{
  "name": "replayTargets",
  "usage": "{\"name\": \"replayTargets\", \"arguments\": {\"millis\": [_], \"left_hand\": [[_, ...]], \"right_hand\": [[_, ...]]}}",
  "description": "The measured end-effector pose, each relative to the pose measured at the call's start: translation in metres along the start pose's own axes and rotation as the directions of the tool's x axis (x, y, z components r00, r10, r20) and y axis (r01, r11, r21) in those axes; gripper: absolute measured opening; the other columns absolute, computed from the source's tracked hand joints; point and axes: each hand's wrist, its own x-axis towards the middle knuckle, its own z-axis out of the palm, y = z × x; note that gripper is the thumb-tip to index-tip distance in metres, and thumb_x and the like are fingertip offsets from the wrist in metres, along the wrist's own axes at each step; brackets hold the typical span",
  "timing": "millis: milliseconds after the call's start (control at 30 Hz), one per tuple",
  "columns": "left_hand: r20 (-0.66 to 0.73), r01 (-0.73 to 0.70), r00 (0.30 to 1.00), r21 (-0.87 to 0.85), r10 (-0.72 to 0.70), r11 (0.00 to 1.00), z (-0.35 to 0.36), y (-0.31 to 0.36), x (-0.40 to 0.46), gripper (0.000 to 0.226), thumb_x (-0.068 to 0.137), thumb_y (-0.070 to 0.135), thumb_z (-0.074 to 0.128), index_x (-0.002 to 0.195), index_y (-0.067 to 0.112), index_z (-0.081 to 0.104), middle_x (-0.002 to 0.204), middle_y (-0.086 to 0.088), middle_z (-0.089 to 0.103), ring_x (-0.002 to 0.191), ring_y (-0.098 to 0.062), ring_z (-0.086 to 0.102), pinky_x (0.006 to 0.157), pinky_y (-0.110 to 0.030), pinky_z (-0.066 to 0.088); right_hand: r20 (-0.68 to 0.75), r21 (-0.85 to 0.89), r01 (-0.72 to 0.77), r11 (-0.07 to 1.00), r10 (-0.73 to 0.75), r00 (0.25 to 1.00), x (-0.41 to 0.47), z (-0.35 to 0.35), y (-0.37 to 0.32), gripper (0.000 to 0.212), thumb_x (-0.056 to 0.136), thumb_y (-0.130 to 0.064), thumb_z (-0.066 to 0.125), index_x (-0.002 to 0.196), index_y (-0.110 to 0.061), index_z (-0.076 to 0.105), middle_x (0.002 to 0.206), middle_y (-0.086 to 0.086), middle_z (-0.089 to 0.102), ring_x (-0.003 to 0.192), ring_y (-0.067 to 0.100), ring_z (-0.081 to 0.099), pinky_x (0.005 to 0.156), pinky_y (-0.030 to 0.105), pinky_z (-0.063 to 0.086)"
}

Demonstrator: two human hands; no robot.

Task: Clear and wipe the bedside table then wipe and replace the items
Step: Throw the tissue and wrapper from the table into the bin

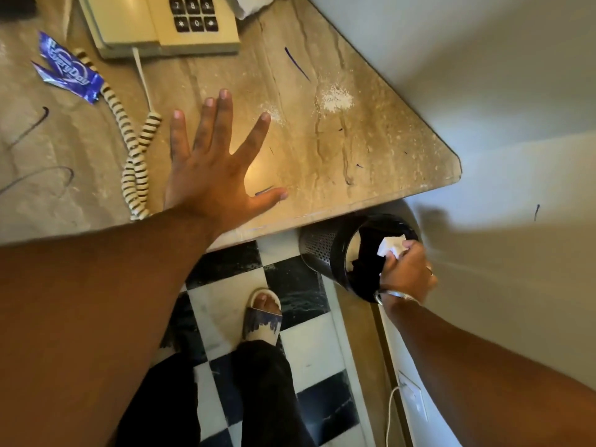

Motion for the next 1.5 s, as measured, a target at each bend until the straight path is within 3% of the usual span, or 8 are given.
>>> {"name": "replayTargets", "arguments": {"millis": [133, 267, 567, 767, 900, 1100, 1267, 1500], "left_hand": [[-0.025, -0.005, 1.000, 0.001, 0.005, 1.000, 0.003, 0.001, 0.000, 0.105, 0.078, 0.090, 0.033, 0.158, 0.033, -0.005, 0.165, -0.021, -0.008, 0.153, -0.036, -0.004, 0.119, -0.064, -0.002], [-0.025, -0.022, 0.999, -0.015, 0.022, 1.000, 0.001, 0.000, 0.000, 0.105, 0.078, 0.088, 0.037, 0.159, 0.033, -0.003, 0.165, -0.022, -0.008, 0.153, -0.037, -0.003, 0.119, -0.065, -0.001], [0.015, 0.020, 1.000, 0.007, -0.020, 1.000, -0.005, 0.000, -0.001, 0.104, 0.077, 0.092, 0.023, 0.157, 0.035, -0.012, 0.165, -0.019, -0.015, 0.153, -0.035, -0.009, 0.119, -0.064, -0.002], [0.076, 0.040, 0.996, -0.003, -0.040, 0.999, -0.009, 0.007, -0.003, 0.105, 0.077, 0.090, 0.018, 0.154, 0.031, -0.022, 0.161, -0.017, -0.029, 0.151, -0.036, -0.018, 0.118, -0.063, -0.008], [0.027, 0.022, 0.999, -0.058, -0.020, 0.998, -0.009, -0.002, -0.014, 0.105, 0.081, 0.086, 0.021, 0.159, 0.021, -0.009, 0.164, -0.016, -0.020, 0.153, -0.034, -0.011, 0.119, -0.060, -0.010], [0.020, 0.066, 0.998, -0.083, -0.065, 0.994, -0.006, -0.006, -0.010, 0.106, 0.083, 0.083, 0.026, 0.159, 0.015, -0.004, 0.166, -0.018, -0.011, 0.154, -0.034, -0.006, 0.120, -0.059, -0.003], [0.042, 0.070, 0.997, -0.084, -0.066, 0.994, -0.005, -0.009, -0.007, 0.108, 0.081, 0.083, 0.026, 0.157, 0.015, -0.013, 0.164, -0.017, -0.019, 0.153, -0.033, -0.014, 0.120, -0.058, -0.007], [0.046, 0.059, 0.997, -0.067, -0.056, 0.996, -0.005, -0.008, -0.006, 0.109, 0.080, 0.086, 0.025, 0.159, 0.017, -0.004, 0.166, -0.018, -0.012, 0.154, -0.034, -0.006, 0.120, -0.059, -0.005]], "right_hand": [[0.160, -0.150, -0.104, 0.983, 0.128, 0.979, 0.022, 0.033, 0.000, 0.036, 0.085, -0.035, 0.060, 0.115, -0.018, 0.050, 0.118, 0.013, 0.057, 0.111, 0.036, 0.051, 0.091, 0.045, 0.039], [0.336, -0.285, -0.111, 0.952, 0.208, 0.918, 0.016, 0.053, -0.001, 0.061, 0.084, -0.055, 0.051, 0.131, -0.017, 0.038, 0.137, 0.014, 0.041, 0.124, 0.037, 0.039, 0.099, 0.048, 0.033], [0.034, -0.067, 0.201, 0.977, -0.199, 0.979, -0.020, -0.038, -0.056, 0.061, 0.088, -0.046, 0.050, 0.140, -0.017, 0.034, 0.148, 0.014, 0.032, 0.135, 0.033, 0.031, 0.105, 0.051, 0.030], [-0.083, 0.005, 0.525, 0.851, -0.523, 0.848, 0.007, -0.102, -0.149, 0.063, 0.088, -0.049, 0.049, 0.141, -0.020, 0.030, 0.150, 0.010, 0.031, 0.135, 0.031, 0.033, 0.104, 0.051, 0.033], [-0.067, -0.053, 0.701, 0.711, -0.703, 0.708, 0.033, -0.127, -0.232, 0.066, 0.088, -0.047, 0.048, 0.144, -0.022, 0.023, 0.152, 0.007, 0.027, 0.137, 0.030, 0.030, 0.106, 0.049, 0.030], [-0.084, -0.001, 0.796, 0.605, -0.793, 0.603, 0.067, -0.137, -0.345, 0.076, 0.081, -0.036, 0.065, 0.143, -0.021, 0.024, 0.147, 0.006, 0.036, 0.131, 0.032, 0.039, 0.104, 0.045, 0.036], [-0.152, -0.172, 0.817, 0.550, -0.835, 0.529, 0.084, -0.123, -0.376, 0.057, 0.085, -0.029, 0.061, 0.135, -0.018, 0.037, 0.124, 0.012, 0.058, 0.110, 0.036, 0.058, 0.089, 0.042, 0.045], [-0.166, 0.078, 0.815, 0.574, -0.799, 0.579, 0.086, -0.118, -0.359, 0.028, 0.086, -0.030, 0.057, 0.113, -0.024, 0.058, 0.107, 0.002, 0.069, 0.097, 0.028, 0.062, 0.083, 0.036, 0.046]]}}
